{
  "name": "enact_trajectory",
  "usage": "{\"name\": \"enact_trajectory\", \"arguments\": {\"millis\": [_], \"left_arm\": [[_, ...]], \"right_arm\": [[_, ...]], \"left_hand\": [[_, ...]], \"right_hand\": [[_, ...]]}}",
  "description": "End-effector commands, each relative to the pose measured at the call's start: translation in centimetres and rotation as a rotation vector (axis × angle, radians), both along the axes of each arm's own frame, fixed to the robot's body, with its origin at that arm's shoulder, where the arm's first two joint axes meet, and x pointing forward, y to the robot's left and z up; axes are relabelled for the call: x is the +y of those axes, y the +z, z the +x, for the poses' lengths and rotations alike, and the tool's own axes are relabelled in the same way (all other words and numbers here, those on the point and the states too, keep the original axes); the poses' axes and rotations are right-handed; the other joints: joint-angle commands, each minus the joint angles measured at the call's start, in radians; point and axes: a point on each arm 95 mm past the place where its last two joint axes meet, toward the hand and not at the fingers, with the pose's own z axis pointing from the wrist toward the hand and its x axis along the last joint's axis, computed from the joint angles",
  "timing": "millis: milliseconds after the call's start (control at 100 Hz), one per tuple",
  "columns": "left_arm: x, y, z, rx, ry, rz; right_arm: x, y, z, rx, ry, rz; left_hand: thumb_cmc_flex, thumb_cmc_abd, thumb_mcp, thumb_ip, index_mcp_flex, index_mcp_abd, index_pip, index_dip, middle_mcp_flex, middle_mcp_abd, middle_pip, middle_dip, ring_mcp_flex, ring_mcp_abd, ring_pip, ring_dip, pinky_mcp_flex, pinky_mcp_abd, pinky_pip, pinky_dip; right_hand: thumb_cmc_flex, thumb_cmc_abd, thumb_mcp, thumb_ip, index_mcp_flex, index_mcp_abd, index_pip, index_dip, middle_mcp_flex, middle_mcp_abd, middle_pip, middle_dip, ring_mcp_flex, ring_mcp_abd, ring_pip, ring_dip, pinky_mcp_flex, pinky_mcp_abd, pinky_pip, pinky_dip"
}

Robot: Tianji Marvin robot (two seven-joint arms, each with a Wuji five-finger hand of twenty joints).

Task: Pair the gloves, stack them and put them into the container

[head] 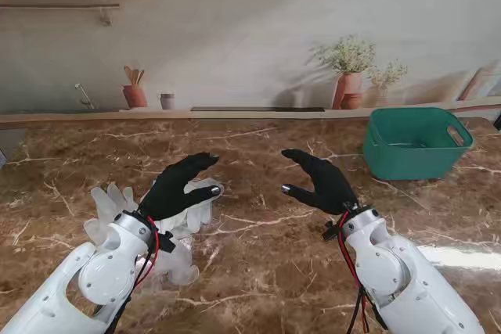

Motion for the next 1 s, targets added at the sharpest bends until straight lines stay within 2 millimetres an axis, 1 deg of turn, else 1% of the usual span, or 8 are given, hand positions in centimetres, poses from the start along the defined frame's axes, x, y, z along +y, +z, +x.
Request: {"name": "enact_trajectory", "arguments": {"millis": [0, 230, 350, 450, 600, 700, 850, 990], "left_arm": [[-0.1, -0.1, -0.2, 0.005, 0.0, 0.001], [0.1, -0.3, -0.3, 0.007, 0.004, 0.01], [0.3, -0.2, -0.3, 0.007, 0.005, 0.017], [0.5, -0.1, -0.4, 0.012, 0.005, 0.023], [0.7, -0.2, -0.3, -0.001, -0.002, 0.042], [0.9, -0.4, -0.1, -0.006, -0.002, 0.048], [0.8, -0.7, 0.2, 0.008, -0.013, 0.052], [0.8, -0.8, 0.3, 0.006, -0.014, 0.055]], "right_arm": [[0.1, -0.3, -0.3, 0.015, -0.001, -0.005], [-0.1, 0.0, -0.3, 0.012, -0.006, -0.022], [-0.5, 0.7, 0.1, 0.003, -0.031, -0.052], [-1.0, 1.7, 0.7, -0.007, -0.066, -0.111], [-2.1, 3.8, 1.8, -0.047, -0.161, -0.231], [-3.2, 5.5, 2.9, -0.087, -0.243, -0.296], [-4.8, 7.9, 5.0, -0.108, -0.369, -0.385], [-6.5, 9.5, 7.0, -0.097, -0.481, -0.529]], "left_hand": [[-0.024, 0.025, -0.026, 0.035, -0.023, 0.003, -0.005, -0.006, -0.034, -0.016, -0.015, -0.015, -0.038, -0.048, -0.014, -0.011, -0.011, -0.046, -0.021, -0.015], [-0.02, 0.022, -0.027, 0.034, -0.021, 0.001, -0.004, -0.005, -0.033, -0.017, -0.015, -0.015, -0.037, -0.047, -0.014, -0.011, -0.01, -0.047, -0.025, -0.018], [-0.019, 0.021, -0.027, 0.034, -0.02, 0.001, -0.004, -0.004, -0.032, -0.015, -0.016, -0.016, -0.038, -0.047, -0.015, -0.011, -0.01, -0.047, -0.026, -0.019], [-0.017, 0.021, -0.027, 0.034, -0.02, 0.0, -0.004, -0.003, -0.033, -0.017, -0.017, -0.016, -0.038, -0.048, -0.016, -0.011, -0.011, -0.047, -0.028, -0.021], [-0.018, 0.021, -0.028, 0.034, -0.019, 0.001, -0.003, -0.003, -0.031, -0.015, -0.017, -0.016, -0.037, -0.047, -0.016, -0.011, -0.01, -0.047, -0.031, -0.022], [-0.017, 0.021, -0.028, 0.033, -0.019, 0.0, -0.003, -0.002, -0.031, -0.016, -0.017, -0.016, -0.037, -0.048, -0.016, -0.011, -0.009, -0.047, -0.032, -0.023], [-0.014, 0.021, -0.027, 0.034, -0.019, 0.0, -0.004, -0.002, -0.032, -0.017, -0.017, -0.016, -0.038, -0.048, -0.016, -0.01, -0.01, -0.047, -0.034, -0.024], [-0.011, 0.021, -0.027, 0.033, -0.017, 0.002, -0.003, -0.001, -0.031, -0.016, -0.016, -0.016, -0.037, -0.049, -0.016, -0.01, -0.01, -0.046, -0.036, -0.025]], "right_hand": [[0.013, -0.008, -0.023, 0.041, 0.012, -0.015, 0.01, 0.008, 0.006, -0.007, 0.007, -0.004, 0.018, -0.001, 0.005, -0.017, 0.008, 0.002, 0.017, 0.003], [0.019, -0.015, -0.022, 0.041, 0.024, -0.014, 0.014, 0.004, 0.021, -0.006, 0.002, -0.008, 0.028, -0.002, 0.005, -0.019, 0.014, 0.004, 0.023, 0.009], [0.032, -0.028, -0.021, 0.04, 0.026, -0.012, 0.016, 0.003, 0.028, -0.008, 0.005, -0.005, 0.032, -0.003, 0.007, -0.018, 0.014, 0.006, 0.026, 0.012], [0.055, -0.049, -0.022, 0.036, 0.026, -0.016, 0.021, 0.002, 0.034, -0.021, 0.026, 0.01, 0.039, -0.01, 0.015, -0.009, 0.017, 0.011, 0.045, 0.028], [0.121, -0.114, -0.021, 0.029, 0.045, -0.018, 0.053, 0.016, 0.066, -0.024, 0.048, 0.04, 0.073, -0.01, 0.033, 0.014, 0.036, 0.019, 0.079, 0.064], [0.16, -0.169, -0.015, 0.027, 0.062, -0.019, 0.072, 0.027, 0.092, -0.028, 0.059, 0.054, 0.095, -0.015, 0.041, 0.023, 0.047, 0.011, 0.086, 0.073], [0.223, -0.251, -0.009, 0.02, 0.079, -0.02, 0.119, 0.065, 0.126, -0.028, 0.076, 0.086, 0.126, -0.011, 0.053, 0.04, 0.069, 0.004, 0.092, 0.082], [0.279, -0.298, -0.013, 0.007, 0.094, -0.008, 0.148, 0.095, 0.153, -0.017, 0.091, 0.107, 0.152, 0.001, 0.064, 0.049, 0.088, 0.011, 0.112, 0.086]]}}
